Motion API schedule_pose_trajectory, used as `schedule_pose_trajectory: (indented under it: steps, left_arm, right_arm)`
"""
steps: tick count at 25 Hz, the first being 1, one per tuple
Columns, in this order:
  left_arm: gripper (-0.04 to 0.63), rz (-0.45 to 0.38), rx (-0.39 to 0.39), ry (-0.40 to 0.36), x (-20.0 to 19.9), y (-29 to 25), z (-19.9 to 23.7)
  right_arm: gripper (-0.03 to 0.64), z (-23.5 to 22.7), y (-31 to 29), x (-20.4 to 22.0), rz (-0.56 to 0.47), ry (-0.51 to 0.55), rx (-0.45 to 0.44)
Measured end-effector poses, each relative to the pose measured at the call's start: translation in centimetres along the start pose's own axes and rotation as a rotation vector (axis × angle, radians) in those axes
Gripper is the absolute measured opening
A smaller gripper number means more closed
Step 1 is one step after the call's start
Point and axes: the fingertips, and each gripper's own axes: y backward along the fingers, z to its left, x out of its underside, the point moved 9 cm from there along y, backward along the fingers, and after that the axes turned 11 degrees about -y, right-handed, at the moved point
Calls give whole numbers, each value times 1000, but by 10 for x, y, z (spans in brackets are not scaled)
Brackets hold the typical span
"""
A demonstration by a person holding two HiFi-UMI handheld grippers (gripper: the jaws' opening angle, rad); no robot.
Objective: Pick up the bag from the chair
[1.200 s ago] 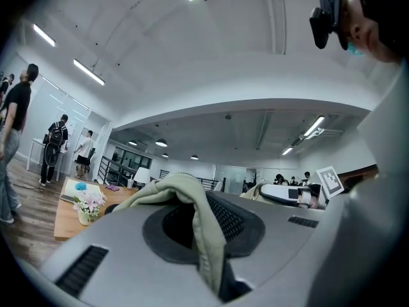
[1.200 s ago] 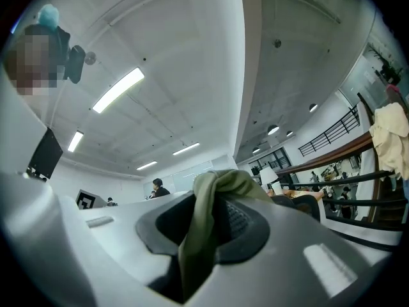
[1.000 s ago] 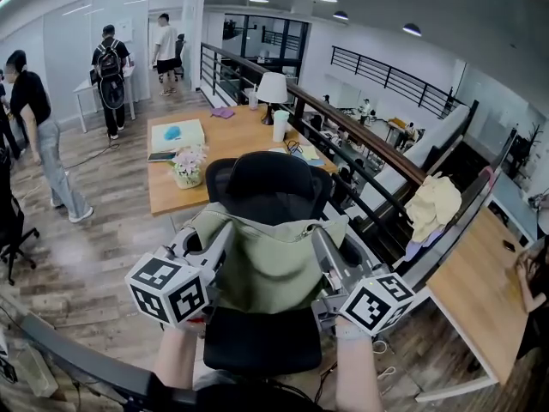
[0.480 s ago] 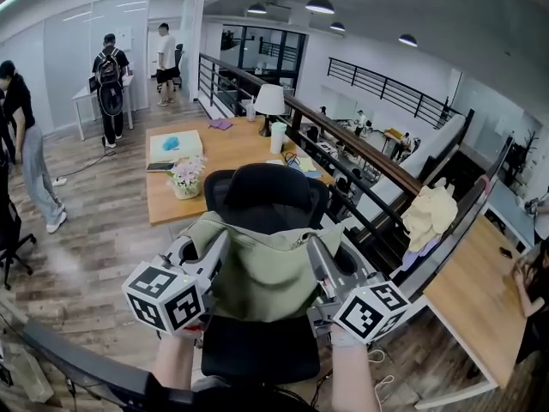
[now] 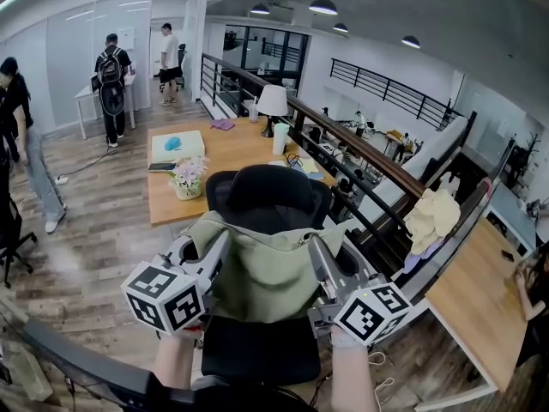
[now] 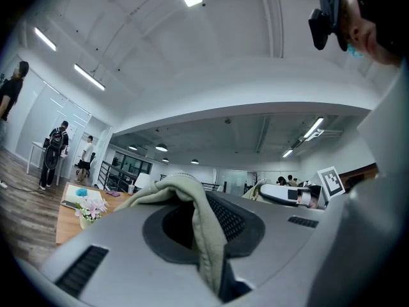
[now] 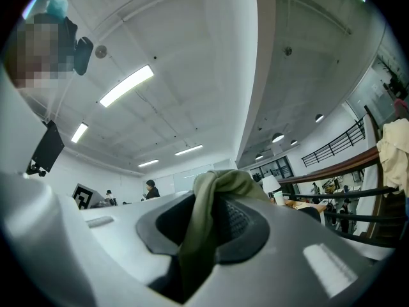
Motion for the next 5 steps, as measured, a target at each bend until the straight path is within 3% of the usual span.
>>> schedule_pose_trajectory:
  steps: [5]
  left_arm:
    - [25,-4,7,-5,-1,-5,2]
  right_arm:
    - [91,-2,-3,-2,-12,1,0]
